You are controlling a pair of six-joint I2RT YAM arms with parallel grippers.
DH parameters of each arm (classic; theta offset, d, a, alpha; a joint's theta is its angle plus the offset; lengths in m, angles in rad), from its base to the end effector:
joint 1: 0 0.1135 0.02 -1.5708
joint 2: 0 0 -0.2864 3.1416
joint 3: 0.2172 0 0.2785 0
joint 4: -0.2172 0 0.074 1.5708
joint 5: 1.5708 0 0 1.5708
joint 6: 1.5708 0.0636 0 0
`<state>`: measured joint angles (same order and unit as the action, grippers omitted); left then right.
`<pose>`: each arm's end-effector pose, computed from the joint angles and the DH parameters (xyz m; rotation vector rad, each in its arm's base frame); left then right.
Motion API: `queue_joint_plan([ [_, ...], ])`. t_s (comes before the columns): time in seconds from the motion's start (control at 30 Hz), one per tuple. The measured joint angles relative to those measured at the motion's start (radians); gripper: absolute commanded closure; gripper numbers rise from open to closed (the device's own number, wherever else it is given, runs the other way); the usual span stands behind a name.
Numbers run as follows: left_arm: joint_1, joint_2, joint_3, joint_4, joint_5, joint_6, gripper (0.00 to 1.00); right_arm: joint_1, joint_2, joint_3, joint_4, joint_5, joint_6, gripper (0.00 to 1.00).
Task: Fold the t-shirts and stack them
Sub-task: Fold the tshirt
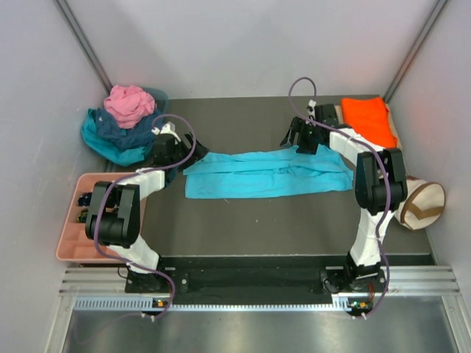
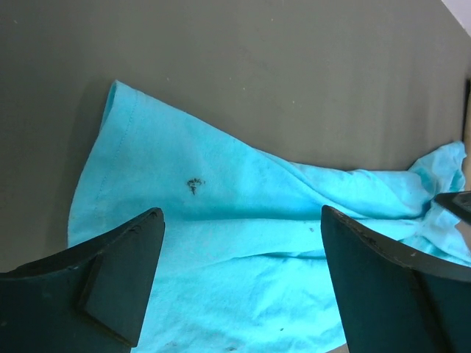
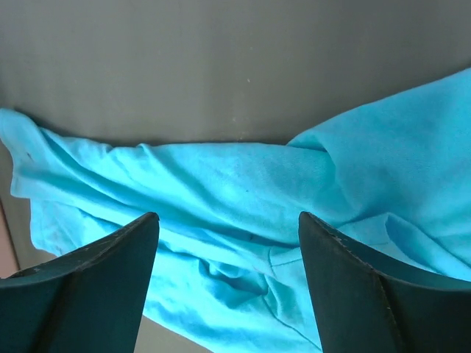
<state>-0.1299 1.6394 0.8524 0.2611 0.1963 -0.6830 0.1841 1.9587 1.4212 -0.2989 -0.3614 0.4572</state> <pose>0.3872 -0.0631 0.1805 -0.4717 2.1105 -0.6868 0.4699 0.1104 0.1919 0.1636 2.4596 0.7244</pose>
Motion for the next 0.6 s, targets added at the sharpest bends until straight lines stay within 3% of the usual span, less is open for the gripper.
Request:
queue_joint_plan([
  [0.6, 0.000, 0.000, -0.007, 0.000, -0.003, -0.005, 0.02, -0.011, 0.047, -0.018, 0.009, -0.110, 0.026, 0.21],
])
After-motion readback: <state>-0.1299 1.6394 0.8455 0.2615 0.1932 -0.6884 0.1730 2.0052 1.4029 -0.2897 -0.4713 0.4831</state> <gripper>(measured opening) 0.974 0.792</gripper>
